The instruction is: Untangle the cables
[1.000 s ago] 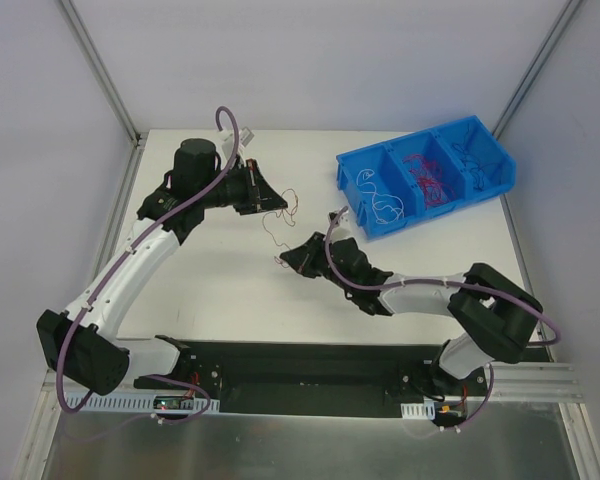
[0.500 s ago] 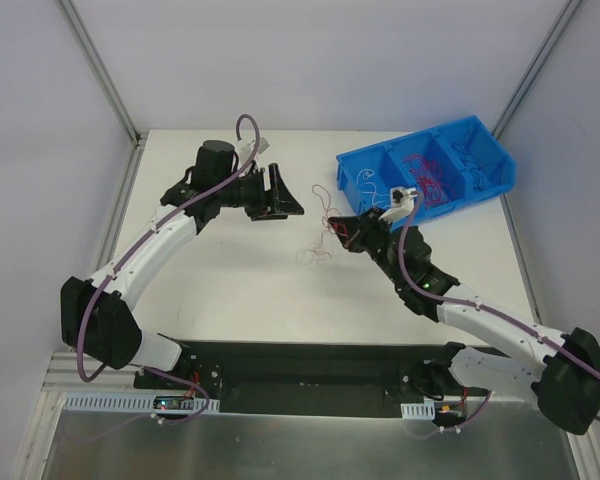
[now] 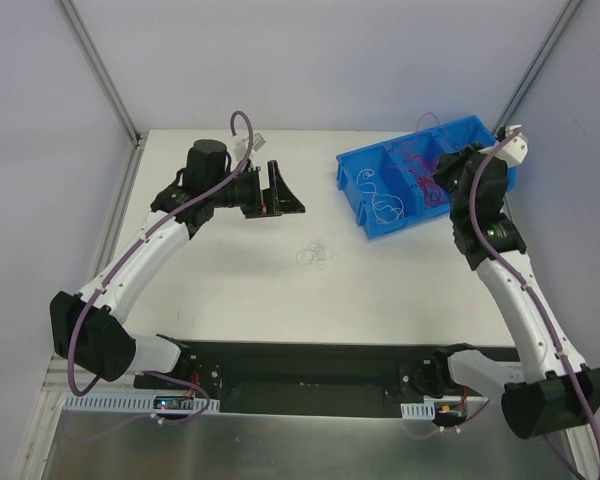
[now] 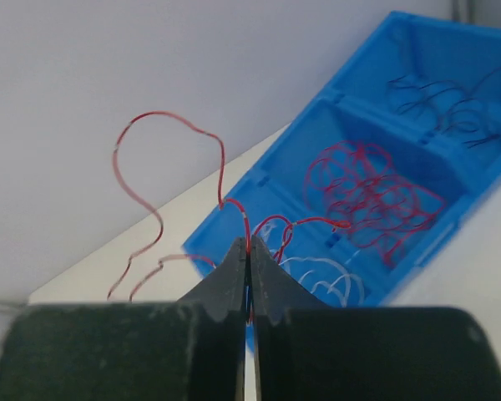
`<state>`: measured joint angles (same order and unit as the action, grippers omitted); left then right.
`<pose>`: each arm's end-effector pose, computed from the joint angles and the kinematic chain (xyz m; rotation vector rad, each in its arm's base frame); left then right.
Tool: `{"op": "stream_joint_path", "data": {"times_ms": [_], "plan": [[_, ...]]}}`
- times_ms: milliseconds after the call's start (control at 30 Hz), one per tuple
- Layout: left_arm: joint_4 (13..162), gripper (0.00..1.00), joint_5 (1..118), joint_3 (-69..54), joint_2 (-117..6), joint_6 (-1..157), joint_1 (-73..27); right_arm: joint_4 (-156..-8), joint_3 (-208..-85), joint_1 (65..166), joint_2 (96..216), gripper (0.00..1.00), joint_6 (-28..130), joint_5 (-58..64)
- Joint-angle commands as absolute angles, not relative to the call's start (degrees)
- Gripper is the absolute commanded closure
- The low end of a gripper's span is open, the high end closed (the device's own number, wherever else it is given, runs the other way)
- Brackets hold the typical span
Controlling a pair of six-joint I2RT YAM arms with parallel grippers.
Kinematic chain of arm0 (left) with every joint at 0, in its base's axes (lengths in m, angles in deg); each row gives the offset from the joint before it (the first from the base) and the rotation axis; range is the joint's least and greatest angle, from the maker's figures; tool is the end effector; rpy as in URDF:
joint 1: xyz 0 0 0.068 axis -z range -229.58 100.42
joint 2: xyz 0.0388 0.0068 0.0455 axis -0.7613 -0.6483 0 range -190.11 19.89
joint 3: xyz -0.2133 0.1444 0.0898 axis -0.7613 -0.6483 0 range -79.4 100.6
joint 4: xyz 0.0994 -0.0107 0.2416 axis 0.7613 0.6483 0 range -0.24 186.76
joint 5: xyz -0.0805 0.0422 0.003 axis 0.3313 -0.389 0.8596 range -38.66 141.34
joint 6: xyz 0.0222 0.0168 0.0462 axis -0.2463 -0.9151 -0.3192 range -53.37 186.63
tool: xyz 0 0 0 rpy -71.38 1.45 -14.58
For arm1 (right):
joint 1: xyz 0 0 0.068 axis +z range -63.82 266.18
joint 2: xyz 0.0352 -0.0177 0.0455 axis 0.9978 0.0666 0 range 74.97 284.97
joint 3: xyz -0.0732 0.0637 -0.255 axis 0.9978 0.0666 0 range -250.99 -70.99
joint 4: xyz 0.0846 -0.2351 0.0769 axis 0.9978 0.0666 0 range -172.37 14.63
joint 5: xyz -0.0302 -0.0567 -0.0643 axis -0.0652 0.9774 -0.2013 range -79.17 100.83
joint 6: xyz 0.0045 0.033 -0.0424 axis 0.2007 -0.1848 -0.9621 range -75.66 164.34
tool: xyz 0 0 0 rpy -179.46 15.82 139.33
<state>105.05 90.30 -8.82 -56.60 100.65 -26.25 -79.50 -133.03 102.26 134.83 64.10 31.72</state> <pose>0.2694 -0.1406 0.3679 0.3005 2.0664 -1.2966 0.2314 0.0535 0.4098 0.3342 1.5500 0.2007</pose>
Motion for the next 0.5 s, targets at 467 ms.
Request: {"op": "stream_joint_path", "data": {"times_ms": [467], "plan": [[103.03,0.07,93.52,-8.30,-59.21,100.91,-25.76,-73.07,-158.95,89.43,177.17,1.00,46.53,34.48]]}}
